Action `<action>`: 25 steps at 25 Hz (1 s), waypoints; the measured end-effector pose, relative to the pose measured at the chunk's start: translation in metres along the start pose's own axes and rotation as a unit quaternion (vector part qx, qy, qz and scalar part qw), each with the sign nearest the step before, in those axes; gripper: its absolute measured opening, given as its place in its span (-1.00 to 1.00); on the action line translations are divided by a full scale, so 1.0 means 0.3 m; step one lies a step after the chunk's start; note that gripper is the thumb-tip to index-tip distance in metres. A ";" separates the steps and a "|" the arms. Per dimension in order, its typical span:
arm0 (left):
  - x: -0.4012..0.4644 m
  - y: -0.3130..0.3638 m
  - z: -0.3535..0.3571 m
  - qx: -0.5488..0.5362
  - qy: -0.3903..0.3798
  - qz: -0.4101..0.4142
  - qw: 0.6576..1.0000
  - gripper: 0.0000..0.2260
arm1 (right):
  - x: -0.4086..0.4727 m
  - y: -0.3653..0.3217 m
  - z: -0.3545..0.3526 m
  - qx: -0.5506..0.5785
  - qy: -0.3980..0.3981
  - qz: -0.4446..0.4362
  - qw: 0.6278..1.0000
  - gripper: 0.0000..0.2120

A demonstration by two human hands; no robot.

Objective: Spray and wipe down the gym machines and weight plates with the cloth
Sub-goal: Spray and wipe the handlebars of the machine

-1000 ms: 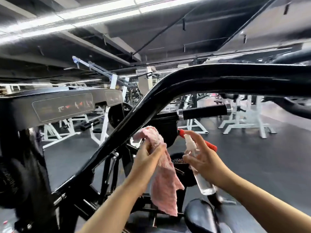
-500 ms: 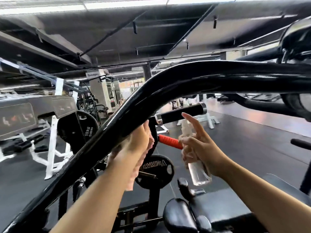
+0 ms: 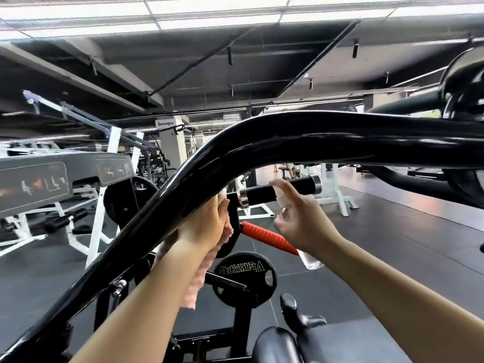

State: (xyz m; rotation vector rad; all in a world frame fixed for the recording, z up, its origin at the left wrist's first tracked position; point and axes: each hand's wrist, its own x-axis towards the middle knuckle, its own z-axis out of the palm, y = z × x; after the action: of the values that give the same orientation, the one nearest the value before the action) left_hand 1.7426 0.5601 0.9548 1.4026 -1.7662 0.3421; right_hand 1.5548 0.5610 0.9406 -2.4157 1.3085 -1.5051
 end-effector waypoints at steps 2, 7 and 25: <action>0.012 -0.030 0.012 0.035 0.022 0.011 0.999 -0.77 | 0.008 0.012 0.005 -0.019 0.015 0.002 1.000 -0.40; 0.029 -0.054 0.036 0.104 0.014 0.009 0.994 -0.65 | 0.004 0.065 -0.017 -0.032 0.110 0.037 0.993 -0.49; 0.034 -0.079 0.034 0.081 -0.012 0.035 0.996 -0.63 | -0.140 0.090 0.153 0.150 -0.028 0.103 0.983 -0.30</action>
State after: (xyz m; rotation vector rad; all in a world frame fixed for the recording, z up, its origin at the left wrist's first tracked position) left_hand 1.7592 0.5384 0.9495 1.4653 -1.8450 0.5178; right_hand 1.5636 0.5525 0.8741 -2.0547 1.1792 -1.4485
